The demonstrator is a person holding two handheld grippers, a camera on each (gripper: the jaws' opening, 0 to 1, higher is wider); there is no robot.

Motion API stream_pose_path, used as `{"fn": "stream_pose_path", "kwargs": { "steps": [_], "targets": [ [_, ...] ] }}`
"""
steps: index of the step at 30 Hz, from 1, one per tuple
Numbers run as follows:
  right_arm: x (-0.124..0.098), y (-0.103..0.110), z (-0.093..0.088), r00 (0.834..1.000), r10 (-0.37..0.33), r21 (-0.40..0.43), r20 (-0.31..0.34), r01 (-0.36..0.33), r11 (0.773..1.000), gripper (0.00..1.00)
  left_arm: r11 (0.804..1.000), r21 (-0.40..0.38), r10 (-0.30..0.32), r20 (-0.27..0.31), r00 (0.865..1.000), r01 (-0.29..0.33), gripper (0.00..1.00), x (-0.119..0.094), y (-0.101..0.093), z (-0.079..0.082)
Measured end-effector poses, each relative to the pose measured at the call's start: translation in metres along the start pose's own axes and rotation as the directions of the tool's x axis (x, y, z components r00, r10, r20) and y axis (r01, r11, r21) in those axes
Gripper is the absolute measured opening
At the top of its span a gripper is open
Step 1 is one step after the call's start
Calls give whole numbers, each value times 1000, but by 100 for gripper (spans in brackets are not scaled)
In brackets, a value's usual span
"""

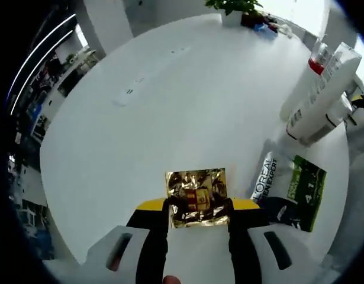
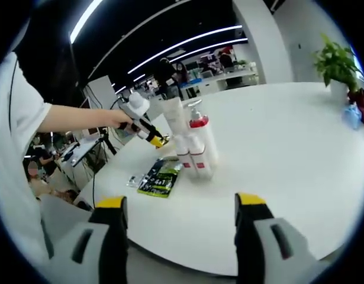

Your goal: Arrange the skincare products in the storage area until every visible bottle or jar stands upright without overlapping.

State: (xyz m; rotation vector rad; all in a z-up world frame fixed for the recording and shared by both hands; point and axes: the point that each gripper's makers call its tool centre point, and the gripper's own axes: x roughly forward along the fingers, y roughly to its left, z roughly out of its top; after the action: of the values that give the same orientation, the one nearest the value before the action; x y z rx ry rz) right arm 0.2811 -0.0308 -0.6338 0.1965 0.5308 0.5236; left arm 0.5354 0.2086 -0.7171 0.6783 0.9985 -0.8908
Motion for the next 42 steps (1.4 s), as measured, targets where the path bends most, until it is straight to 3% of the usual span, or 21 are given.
{"fn": "stream_pose_path", "kwargs": {
  "steps": [6, 13, 21, 30, 42],
  "targets": [
    [0, 1, 1, 1000, 0, -6, 4, 0, 1000, 74, 995, 72, -63, -39, 997, 66, 37, -6, -13, -13],
    [0, 1, 1, 1000, 0, -16, 6, 0, 1000, 74, 979, 164, -100, -131, 986, 121, 37, -11, -30, -40],
    [0, 2, 0, 1000, -2, -26, 3, 2, 1000, 74, 944, 260, -157, -191, 969, 204, 37, -10, -54, -64],
    [0, 1, -1, 1000, -5, -33, -3, 5, 999, 74, 915, 310, -195, -216, 957, 257, 37, -5, -73, -75],
    [1, 1, -2, 1000, -7, -37, -10, 7, 999, 74, 896, 354, -199, -223, 954, 269, 37, -3, -77, -75]
  ]
}}
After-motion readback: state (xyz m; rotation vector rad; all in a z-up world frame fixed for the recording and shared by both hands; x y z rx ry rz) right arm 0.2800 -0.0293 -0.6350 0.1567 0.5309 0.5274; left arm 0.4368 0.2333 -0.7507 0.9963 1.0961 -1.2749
